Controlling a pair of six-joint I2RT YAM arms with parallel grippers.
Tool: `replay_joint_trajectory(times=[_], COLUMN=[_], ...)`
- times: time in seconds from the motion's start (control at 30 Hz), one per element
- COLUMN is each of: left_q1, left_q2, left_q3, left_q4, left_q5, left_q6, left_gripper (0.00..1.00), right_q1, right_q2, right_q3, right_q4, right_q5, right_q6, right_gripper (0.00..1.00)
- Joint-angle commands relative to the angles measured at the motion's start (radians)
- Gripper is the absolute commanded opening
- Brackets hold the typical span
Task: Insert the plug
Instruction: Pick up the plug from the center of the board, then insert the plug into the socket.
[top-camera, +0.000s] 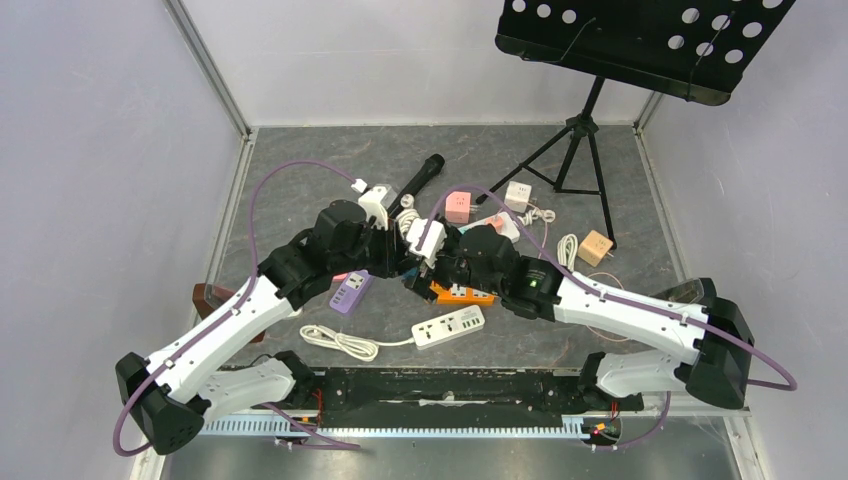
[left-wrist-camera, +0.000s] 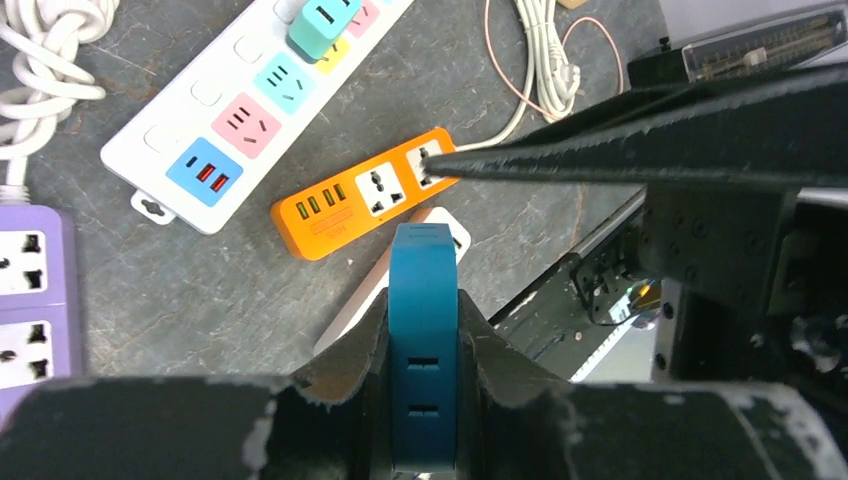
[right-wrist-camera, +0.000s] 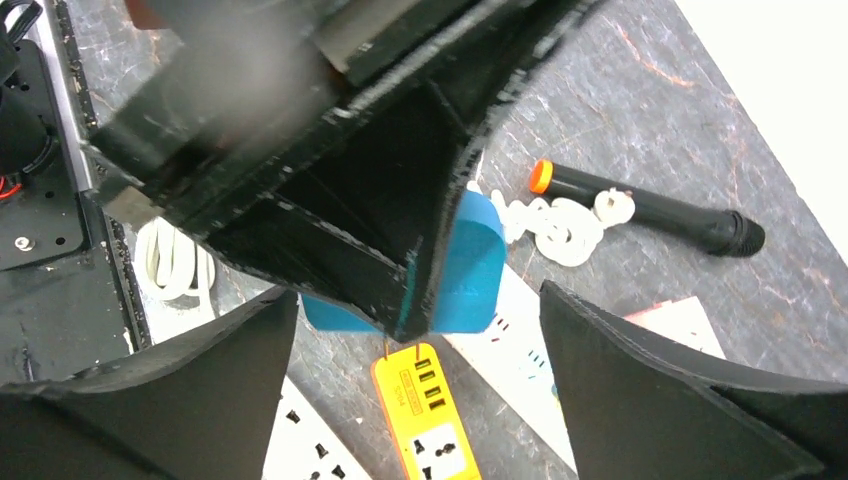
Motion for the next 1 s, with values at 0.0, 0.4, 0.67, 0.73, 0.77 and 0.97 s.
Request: replay_joint_trajectory(times=[0.0,0.4,0.67,0.73,0.77,0.97], left_q1=[-0.004,-0.004,-0.004,-0.001,0.003,0.062], left_q2=[0.002,0.117,0.306,0.356,0.388,0.579], left_q3=[0.063,0.059,0.078,0.094,0.109,0.208], left_q4=[0.005,0.112,0.180,0.195,0.189,0.187], left_q5=[-0.009,0.023,0.093,0.114,0.126,0.218], left_q6=[0.144,0.617,1.011,1.090,1.119,1.195], left_gripper=[0.02,0.02,0.02,0.02,0.02,0.02], right_q1=[0.001,-0.003,-0.063,-0.099,-0.116,-0.219], right_q2=[-0.090,-0.394,-0.427,-0.421,-0.418,-0.393], right_q3=[0.020,-0.094,-0.159,-0.174,-0.180,-0.213], right_q4=[-0.044,-0.337,-0.423,-0.414,-0.406,-0.355], right_q5=[0.067,0.363,0.498,0.490,0.475,0.442], right_q6=[0.072,0.453,0.587,0.604,0.611,0.656], right_gripper=[0.95,0.93,0.93,0.93,0.93,0.93])
